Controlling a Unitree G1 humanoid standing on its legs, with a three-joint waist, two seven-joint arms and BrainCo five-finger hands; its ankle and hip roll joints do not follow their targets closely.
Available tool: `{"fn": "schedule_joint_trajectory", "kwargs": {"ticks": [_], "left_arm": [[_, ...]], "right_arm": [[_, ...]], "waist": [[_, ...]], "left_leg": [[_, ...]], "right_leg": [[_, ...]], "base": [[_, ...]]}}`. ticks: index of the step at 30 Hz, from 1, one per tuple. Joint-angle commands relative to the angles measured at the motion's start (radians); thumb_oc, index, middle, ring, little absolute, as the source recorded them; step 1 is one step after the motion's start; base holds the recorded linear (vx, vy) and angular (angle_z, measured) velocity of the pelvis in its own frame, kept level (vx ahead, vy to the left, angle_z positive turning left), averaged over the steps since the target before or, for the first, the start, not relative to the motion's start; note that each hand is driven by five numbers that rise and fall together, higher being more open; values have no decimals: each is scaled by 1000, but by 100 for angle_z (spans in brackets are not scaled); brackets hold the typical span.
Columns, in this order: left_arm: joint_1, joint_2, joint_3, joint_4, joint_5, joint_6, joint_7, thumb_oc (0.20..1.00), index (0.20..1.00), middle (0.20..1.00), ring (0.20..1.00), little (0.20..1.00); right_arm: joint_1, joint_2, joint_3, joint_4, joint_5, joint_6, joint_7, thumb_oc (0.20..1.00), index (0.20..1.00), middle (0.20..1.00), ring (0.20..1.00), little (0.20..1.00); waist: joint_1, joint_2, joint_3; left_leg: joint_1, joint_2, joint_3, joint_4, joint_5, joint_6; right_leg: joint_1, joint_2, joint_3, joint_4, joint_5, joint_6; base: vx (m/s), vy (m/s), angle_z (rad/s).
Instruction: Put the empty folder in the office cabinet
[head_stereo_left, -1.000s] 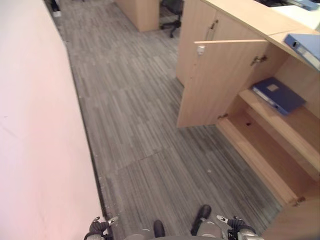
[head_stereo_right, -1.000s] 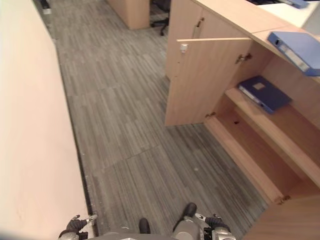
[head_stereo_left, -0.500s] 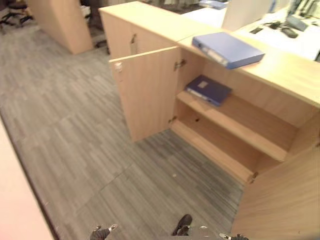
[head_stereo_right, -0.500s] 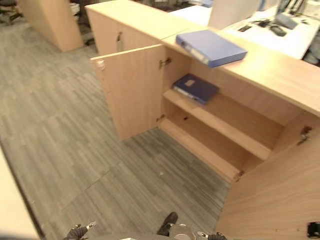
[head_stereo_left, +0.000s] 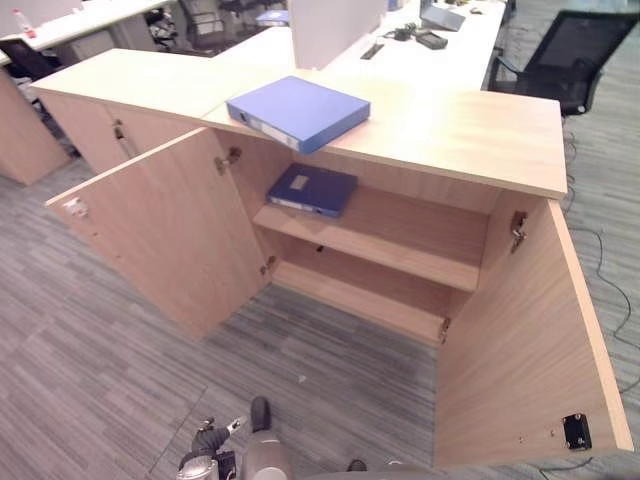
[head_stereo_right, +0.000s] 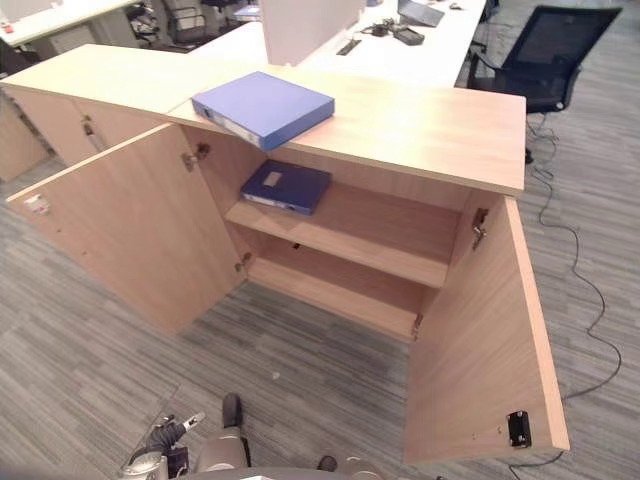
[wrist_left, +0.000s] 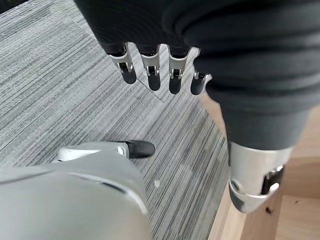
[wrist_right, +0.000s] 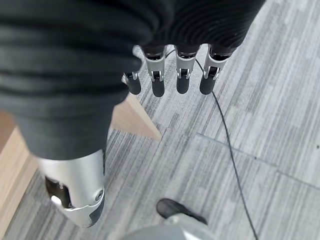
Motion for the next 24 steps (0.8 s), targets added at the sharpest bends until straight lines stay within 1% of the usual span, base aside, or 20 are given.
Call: {"fn": "schedule_joint_trajectory", "kwargs": {"ticks": [1, 3, 4, 5, 6, 7, 8, 9, 10, 11, 12, 13, 15, 18, 19, 20, 21, 22, 23, 24], "left_arm": [[-48, -12, -7, -15, -82, -45, 13, 1000, 1000, 1000, 1000, 1000], [-46, -24, 8, 9, -108, -53, 15, 1000, 1000, 1000, 1000, 1000], [-47, -35, 10, 23, -115, -55, 14, 1000, 1000, 1000, 1000, 1000], [-47, -42, 11, 47, -113, -57, 7, 1000, 1000, 1000, 1000, 1000], [-48, -44, 2, 62, -102, -52, 7, 1000, 1000, 1000, 1000, 1000], [-58, -32, -9, 66, -85, -53, 1, 1000, 1000, 1000, 1000, 1000], [-67, -14, -7, 64, -70, -51, -2, 1000, 1000, 1000, 1000, 1000], [-72, 2, -1, 55, -62, -50, -3, 1000, 1000, 1000, 1000, 1000], [-79, 12, 6, 51, -62, -49, 1, 1000, 1000, 1000, 1000, 1000], [-89, 34, 11, 44, -58, -48, 5, 1000, 1000, 1000, 1000, 1000], [-89, 42, 14, 34, -59, -47, 7, 1000, 1000, 1000, 1000, 1000], [-88, 43, 15, 33, -59, -46, 7, 1000, 1000, 1000, 1000, 1000], [-85, 60, 31, 13, -61, -42, 3, 1000, 1000, 1000, 1000, 1000], [-83, 63, 35, 10, -65, -41, 2, 1000, 1000, 1000, 1000, 1000], [-72, 59, 48, 26, -80, -37, -4, 1000, 1000, 1000, 1000, 1000], [-72, 59, 48, 26, -80, -37, -4, 1000, 1000, 1000, 1000, 1000], [-67, 56, 48, 31, -79, -37, -9, 1000, 1000, 1000, 1000, 1000], [-66, 47, 41, 40, -73, -33, -19, 1000, 1000, 1000, 1000, 1000], [-66, 47, 41, 40, -73, -33, -19, 1000, 1000, 1000, 1000, 1000], [-66, 41, 37, 57, -54, -28, -32, 1000, 1000, 1000, 1000, 1000]], "right_arm": [[-35, -21, -45, 19, -23, -2, -16, 1000, 1000, 1000, 1000, 1000], [-30, -32, -62, 30, -33, 2, -14, 1000, 1000, 1000, 1000, 1000], [-26, -40, -75, 42, -40, 6, -9, 1000, 1000, 1000, 1000, 1000], [-29, -38, -89, 59, -43, 9, -2, 1000, 1000, 1000, 1000, 1000], [-32, -38, -101, 71, -38, 10, -5, 1000, 1000, 1000, 1000, 1000], [-32, -31, -121, 75, -17, 13, -5, 1000, 1000, 1000, 1000, 1000], [-32, -13, -132, 59, 6, 10, 3, 1000, 1000, 1000, 1000, 1000], [-40, 0, -118, 45, 7, 12, 11, 1000, 1000, 1000, 1000, 1000], [-51, 4, -108, 31, 7, 9, 12, 1000, 1000, 1000, 1000, 1000], [-74, 13, -88, 2, 13, 3, 15, 1000, 1000, 1000, 1000, 1000], [-80, 18, -73, -12, 10, -1, 16, 1000, 1000, 1000, 1000, 1000], [-80, 18, -72, -12, 10, -1, 15, 1000, 1000, 1000, 1000, 1000], [-112, 25, -33, -43, 7, -12, 18, 1000, 1000, 1000, 1000, 1000], [-125, 28, -22, -47, 7, -14, 18, 1000, 1000, 1000, 1000, 1000], [-133, 32, 4, -36, 5, -17, 24, 1000, 1000, 1000, 1000, 1000], [-133, 32, 5, -36, 5, -17, 24, 1000, 1000, 1000, 1000, 1000], [-131, 32, 14, -29, 4, -20, 27, 1000, 1000, 1000, 1000, 1000], [-130, 32, 23, -14, 12, -21, 25, 1000, 1000, 1000, 1000, 1000], [-130, 32, 23, -14, 12, -21, 25, 1000, 1000, 1000, 1000, 1000], [-121, 29, 18, 5, 17, -18, 27, 1000, 1000, 1000, 1000, 1000]], "waist": [[39, -6, 63], [39, 16, 44], [37, 35, 32], [31, 58, 6], [29, 59, -6], [32, 47, -19], [33, 25, -27], [39, 7, -32], [48, 0, -27], [64, -1, -18], [67, 0, -11], [66, 1, -11], [78, -3, 3], [87, -7, 7], [87, -19, 10], [88, -20, 11], [82, -21, 13], [70, -16, 26], [70, -16, 26], [64, -15, 34]], "left_leg": [[-11, 27, -37, -11, 67, 30], [-28, 53, -96, -11, 64, 9], [-11, 64, -104, -11, 79, -3], [12, 69, -95, -11, 52, -6], [25, 59, -79, -11, 49, -3], [44, 22, -57, -5, 45, 16], [50, -32, -27, 20, 0, 51], [58, -88, 11, 27, -36, 96], [65, -108, 38, 26, -50, 113], [77, -117, 80, 21, -78, 121], [77, -118, 97, 23, -82, 125], [79, -116, 96, 24, -86, 123], [78, -134, 132, 27, -92, 144], [80, -145, 146, 23, -92, 152], [107, -183, 157, 0, -84, 164], [108, -183, 158, -1, -84, 164], [118, -194, 158, -7, -85, 165], [126, -211, 160, -11, -68, 174], [126, -211, 160, -11, -68, 173], [146, -231, 148, -11, -77, 176]], "right_leg": [[70, -113, 40, -117, -5, 122], [92, -130, 89, -123, -22, 147], [121, -158, 110, -132, -31, 168], [130, -191, 122, -141, -20, 194], [137, -222, 121, -148, -3, 212], [129, -290, 120, -144, 38, 242], [95, -357, 126, -116, 91, 260], [39, -415, 133, -79, 166, 261], [6, -440, 108, -56, 214, 259], [-24, -456, 20, -22, 226, 253], [-33, -446, -24, -6, 218, 246], [-33, -445, -24, -2, 214, 246], [-46, -371, -78, 35, 136, 222], [-54, -337, -84, 55, 97, 209], [-66, -234, -20, 75, 25, 187], [-67, -234, -18, 77, 24, 187], [-85, -185, 39, 92, -6, 176], [-106, -112, 105, 85, -16, 154], [-106, -112, 105, 85, -16, 154], [-94, -87, 122, 66, -19, 135]], "base": [[261, 308, -23], [395, 462, -55], [590, 793, -109], [543, 789, -130], [517, 853, -129], [457, 869, -90], [423, 1045, -31], [257, 868, -13], [139, 728, -57], [30, 458, -103], [21, 296, -119], [-18, 187, -77], [-27, 248, -15], [2, 163, -16], [56, 128, -29], [86, 172, -18], [14, 111, -17], [13, 113, -18], [21, 96, -8], [38, 26, 12]]}}
